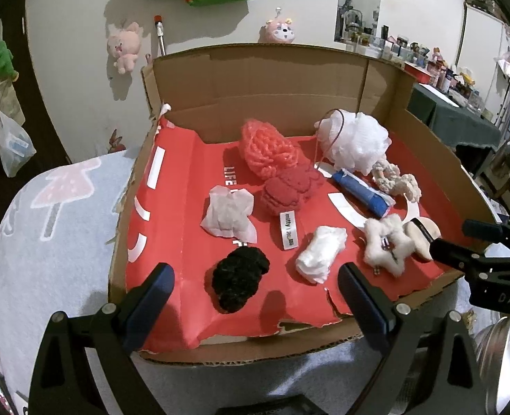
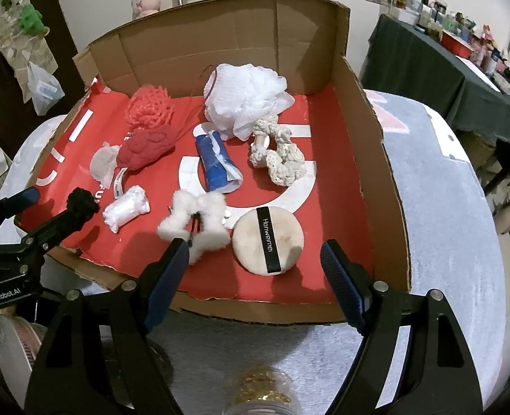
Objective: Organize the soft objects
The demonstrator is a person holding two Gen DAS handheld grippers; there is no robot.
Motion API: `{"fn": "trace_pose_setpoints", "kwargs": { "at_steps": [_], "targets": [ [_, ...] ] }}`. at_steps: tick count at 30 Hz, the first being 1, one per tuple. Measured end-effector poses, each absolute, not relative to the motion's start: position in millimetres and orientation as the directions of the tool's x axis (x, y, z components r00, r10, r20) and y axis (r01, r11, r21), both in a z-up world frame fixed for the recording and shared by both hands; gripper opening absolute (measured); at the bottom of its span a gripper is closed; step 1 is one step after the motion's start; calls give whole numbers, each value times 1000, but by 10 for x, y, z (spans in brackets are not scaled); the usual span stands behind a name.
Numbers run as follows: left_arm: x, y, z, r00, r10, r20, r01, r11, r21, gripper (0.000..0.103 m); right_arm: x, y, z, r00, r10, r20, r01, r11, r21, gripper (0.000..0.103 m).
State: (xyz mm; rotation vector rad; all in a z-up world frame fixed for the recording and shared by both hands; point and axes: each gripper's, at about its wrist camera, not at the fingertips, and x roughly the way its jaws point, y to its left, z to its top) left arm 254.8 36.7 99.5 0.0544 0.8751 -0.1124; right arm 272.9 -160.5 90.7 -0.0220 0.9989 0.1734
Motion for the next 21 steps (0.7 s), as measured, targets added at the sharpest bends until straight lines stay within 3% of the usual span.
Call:
{"fn": "trace_pose_setpoints", "kwargs": {
  "at_steps": [21],
  "targets": [
    [2552, 372, 1007, 646, -65, -760, 109, 994, 7, 97, 2710, -1606, 911, 541, 129, -831, -151, 987, 54, 78]
  ]
}}
